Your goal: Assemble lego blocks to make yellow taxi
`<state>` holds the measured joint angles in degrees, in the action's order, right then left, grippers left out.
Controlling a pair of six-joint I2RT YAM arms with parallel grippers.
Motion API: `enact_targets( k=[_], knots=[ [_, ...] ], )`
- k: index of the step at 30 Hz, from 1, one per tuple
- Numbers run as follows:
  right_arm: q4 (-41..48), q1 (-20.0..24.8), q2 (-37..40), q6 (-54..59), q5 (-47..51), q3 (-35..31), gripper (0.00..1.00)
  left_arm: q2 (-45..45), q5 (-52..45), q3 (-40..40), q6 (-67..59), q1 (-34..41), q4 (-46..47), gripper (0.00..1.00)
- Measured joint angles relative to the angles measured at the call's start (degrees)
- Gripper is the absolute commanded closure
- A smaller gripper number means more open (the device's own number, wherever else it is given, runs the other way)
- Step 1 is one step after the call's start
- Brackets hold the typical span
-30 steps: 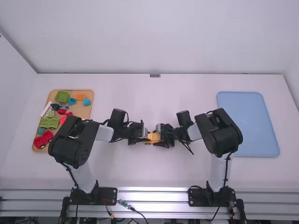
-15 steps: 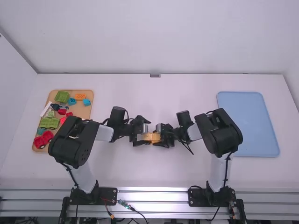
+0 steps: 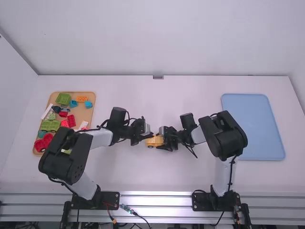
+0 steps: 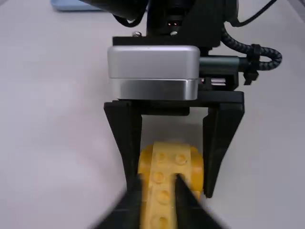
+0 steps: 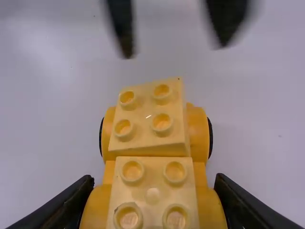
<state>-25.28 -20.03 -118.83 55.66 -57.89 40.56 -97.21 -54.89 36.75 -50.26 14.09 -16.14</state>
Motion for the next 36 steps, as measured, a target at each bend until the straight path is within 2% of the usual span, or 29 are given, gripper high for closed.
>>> enact_targets(
  k=[6, 13, 22, 36],
  knots=[
    [-0.02, 0.00, 0.00, 0.02, 0.00, -0.02, 0.35, 0.00, 0.11, 0.00, -3.98, 0.00, 5.31, 0.98],
    [-0.02, 0.00, 0.00, 0.02, -0.02, 0.00, 0.35, -0.22, 1.77, 0.00, -4.87, 0.00, 4.33, 0.98],
    [-0.07, 0.00, 0.02, 0.00, 0.00, 0.00, 0.35, -4.92, 1.29, 0.00, -2.82, 0.00, -2.45, 0.98],
    [-0.09, 0.00, 0.00, -0.02, 0.00, 0.00, 0.35, -5.38, 0.22, 0.04, -1.77, 0.02, -2.38, 0.98]
  ],
)
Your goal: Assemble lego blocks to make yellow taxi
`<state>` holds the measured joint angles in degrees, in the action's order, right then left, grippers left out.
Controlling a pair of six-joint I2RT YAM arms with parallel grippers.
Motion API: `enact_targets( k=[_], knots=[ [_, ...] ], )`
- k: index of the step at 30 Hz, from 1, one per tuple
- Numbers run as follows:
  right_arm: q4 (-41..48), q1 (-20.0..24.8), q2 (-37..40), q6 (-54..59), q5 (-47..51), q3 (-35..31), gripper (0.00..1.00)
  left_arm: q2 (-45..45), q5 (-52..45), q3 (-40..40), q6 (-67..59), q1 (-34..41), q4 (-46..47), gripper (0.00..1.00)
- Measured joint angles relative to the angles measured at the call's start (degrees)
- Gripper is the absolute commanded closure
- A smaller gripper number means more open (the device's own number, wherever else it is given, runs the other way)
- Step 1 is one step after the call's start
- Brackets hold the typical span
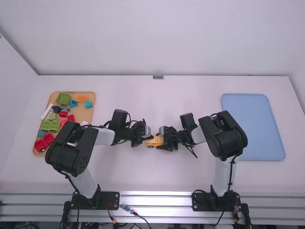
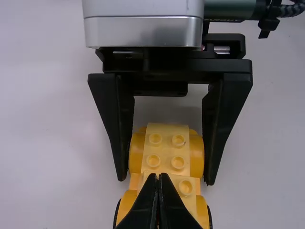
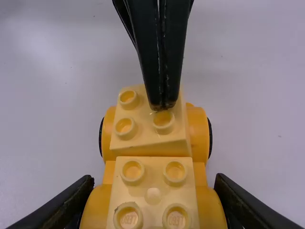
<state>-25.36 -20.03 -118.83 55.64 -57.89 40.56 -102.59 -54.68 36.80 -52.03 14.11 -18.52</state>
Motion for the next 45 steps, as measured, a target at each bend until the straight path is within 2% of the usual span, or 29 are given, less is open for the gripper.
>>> enact_targets(
  k=[10, 14, 15, 20, 24, 26, 29, 37, 45],
  knots=[
    [0.02, 0.00, 0.00, 0.00, -0.02, 0.00, 0.35, -0.07, -0.17, 0.00, 0.15, 0.09, -0.35, 0.98],
    [0.04, 0.00, 0.00, -0.02, -0.02, 0.00, 0.35, -0.26, 0.31, 0.00, 0.22, 0.09, -1.84, 0.84],
    [0.07, 0.00, 0.00, 0.02, -0.02, 0.00, 0.35, -0.26, 0.48, 0.00, 0.22, 0.09, -1.95, 0.76],
    [0.07, 0.00, 0.00, 0.02, -0.04, 0.00, 0.35, -0.17, 0.72, 0.00, 0.37, 0.07, -1.70, 0.68],
    [0.04, 0.00, 0.00, 0.04, -0.02, 0.00, 0.35, 1.46, 0.74, 0.00, 1.40, -0.07, -1.20, 0.71],
    [0.07, 0.00, 0.00, 0.04, -0.04, 0.00, 0.35, 3.26, 0.72, 0.00, 2.19, -0.07, -0.76, 0.78],
    [0.07, 0.00, 0.00, 0.04, -0.02, 0.00, 0.35, 5.18, 0.72, 0.00, 2.95, -0.07, 0.55, 0.98],
    [0.09, 0.00, 0.00, 0.04, -0.02, 0.00, 0.35, 5.31, 3.06, 0.00, 0.52, 0.04, 8.22, 0.98],
    [0.07, 0.00, 0.00, 0.00, -0.02, 0.00, 0.35, 4.57, 4.42, 0.00, -0.50, 0.04, 5.68, 0.98]
  ],
)
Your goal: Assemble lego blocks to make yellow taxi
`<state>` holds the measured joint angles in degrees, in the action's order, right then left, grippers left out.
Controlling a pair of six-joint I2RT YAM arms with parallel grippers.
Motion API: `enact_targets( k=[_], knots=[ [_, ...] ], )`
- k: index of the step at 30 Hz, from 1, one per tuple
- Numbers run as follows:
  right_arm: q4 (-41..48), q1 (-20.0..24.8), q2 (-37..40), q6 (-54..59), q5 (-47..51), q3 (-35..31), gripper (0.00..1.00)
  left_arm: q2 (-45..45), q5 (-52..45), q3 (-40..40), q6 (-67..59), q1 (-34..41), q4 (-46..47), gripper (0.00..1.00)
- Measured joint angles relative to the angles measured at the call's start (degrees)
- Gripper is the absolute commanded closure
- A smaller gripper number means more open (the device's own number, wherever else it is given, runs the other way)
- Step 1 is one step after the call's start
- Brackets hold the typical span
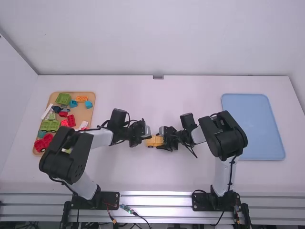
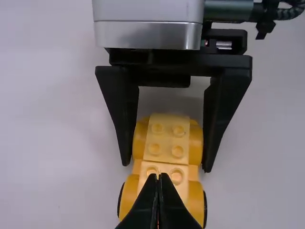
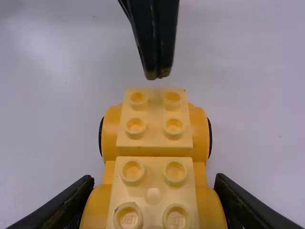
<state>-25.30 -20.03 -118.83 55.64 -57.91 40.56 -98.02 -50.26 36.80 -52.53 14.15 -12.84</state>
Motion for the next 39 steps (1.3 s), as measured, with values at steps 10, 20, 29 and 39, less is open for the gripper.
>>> enact_targets(
  k=[10, 20, 29, 39],
  knots=[
    [0.02, 0.00, 0.00, 0.02, -0.02, 0.00, 0.35, -3.13, -1.25, 0.00, 0.02, 0.00, -1.16, 0.98],
    [0.00, -0.04, 0.00, 0.02, -0.04, 0.00, 0.35, -6.95, -5.57, 1.14, 0.37, 0.00, -2.97, 0.98],
    [0.13, -0.04, 0.00, 0.00, -0.22, 0.00, 0.36, -7.52, -5.90, 1.88, 0.50, 0.11, -1.68, 0.98],
    [0.07, 0.26, 0.00, 0.00, -0.09, 0.00, 0.36, -8.07, -3.98, 2.69, 1.84, 1.09, -2.49, 0.98]
  ],
)
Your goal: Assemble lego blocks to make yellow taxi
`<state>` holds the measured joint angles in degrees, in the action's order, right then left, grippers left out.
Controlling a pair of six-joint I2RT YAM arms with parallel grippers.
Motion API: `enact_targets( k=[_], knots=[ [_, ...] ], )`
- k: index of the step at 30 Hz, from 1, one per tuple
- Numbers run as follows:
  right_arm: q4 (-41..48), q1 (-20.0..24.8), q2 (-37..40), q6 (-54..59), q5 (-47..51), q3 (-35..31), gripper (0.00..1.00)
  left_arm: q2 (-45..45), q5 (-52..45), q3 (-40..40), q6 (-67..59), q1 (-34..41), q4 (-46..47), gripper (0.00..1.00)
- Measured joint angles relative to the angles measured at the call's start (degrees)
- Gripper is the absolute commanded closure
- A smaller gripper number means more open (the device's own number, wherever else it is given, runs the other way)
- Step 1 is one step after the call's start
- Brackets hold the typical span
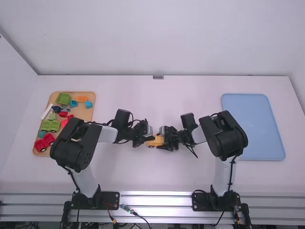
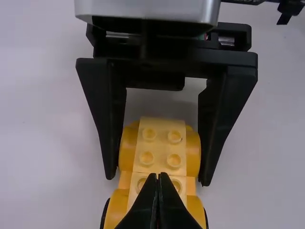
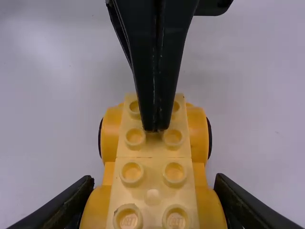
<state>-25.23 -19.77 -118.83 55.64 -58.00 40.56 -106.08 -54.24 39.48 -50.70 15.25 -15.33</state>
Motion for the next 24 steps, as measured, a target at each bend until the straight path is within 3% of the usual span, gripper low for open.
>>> enact_targets(
  k=[14, 24],
  knots=[
    [-0.31, 0.35, 0.00, 0.04, 0.09, 0.00, 0.36, 1.55, 0.70, -1.18, 0.13, -0.66, -1.62, 0.98],
    [-0.11, 2.69, 0.00, 0.00, 0.09, 0.76, 0.31, 16.87, 1.77, -2.36, 0.13, -4.68, -0.81, 0.98]
  ],
)
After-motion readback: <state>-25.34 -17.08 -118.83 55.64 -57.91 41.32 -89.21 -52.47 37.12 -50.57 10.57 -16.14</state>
